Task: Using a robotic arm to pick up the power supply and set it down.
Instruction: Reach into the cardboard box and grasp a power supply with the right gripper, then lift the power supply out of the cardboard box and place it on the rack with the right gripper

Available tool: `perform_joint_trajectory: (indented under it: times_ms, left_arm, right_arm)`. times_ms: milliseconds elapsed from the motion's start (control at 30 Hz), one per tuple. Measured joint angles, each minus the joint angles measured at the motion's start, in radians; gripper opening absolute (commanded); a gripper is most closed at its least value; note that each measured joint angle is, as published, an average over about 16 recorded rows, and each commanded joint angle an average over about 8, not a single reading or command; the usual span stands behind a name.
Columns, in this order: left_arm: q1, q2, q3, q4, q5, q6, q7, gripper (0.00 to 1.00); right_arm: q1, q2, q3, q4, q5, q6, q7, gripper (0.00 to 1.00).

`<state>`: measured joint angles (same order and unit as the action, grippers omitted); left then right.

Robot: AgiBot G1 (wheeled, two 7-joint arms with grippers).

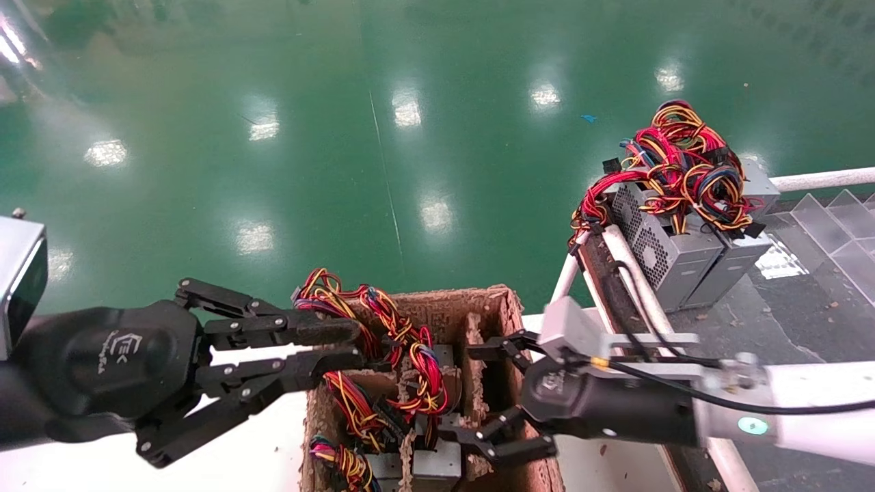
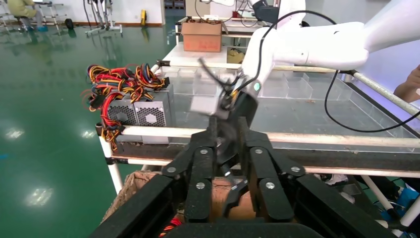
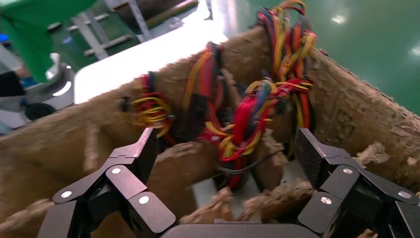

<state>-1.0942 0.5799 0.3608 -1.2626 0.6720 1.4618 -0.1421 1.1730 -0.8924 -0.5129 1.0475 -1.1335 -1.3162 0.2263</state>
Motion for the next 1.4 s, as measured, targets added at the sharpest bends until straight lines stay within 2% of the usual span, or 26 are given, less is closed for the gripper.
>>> perform_joint_trajectory:
  times_ms: [267, 567, 1133, 1400]
  left_arm:
    - [0.000, 0.000, 0.000, 0.000, 0.000, 0.000, 0.000, 1.00]
    - [0.000, 0.000, 0.000, 0.000, 0.000, 0.000, 0.000, 1.00]
    - [0.000, 0.000, 0.000, 0.000, 0.000, 0.000, 0.000, 1.00]
    - [0.000, 0.000, 0.000, 0.000, 0.000, 0.000, 0.000, 1.00]
  right_arm:
    - [0.017, -0.074, -0.025, -0.078, -0.041, 0.037, -0.023, 0.00]
    - [0.012, -0.104, -0.031, -0.105, -0.050, 0.062, -0.032, 0.00]
    - [-0.018, -0.103, -0.027, -0.076, -0.048, 0.087, -0.026, 0.00]
    - [-0.033, -0.076, 0.006, -0.039, -0.003, 0.085, -0.045, 0.00]
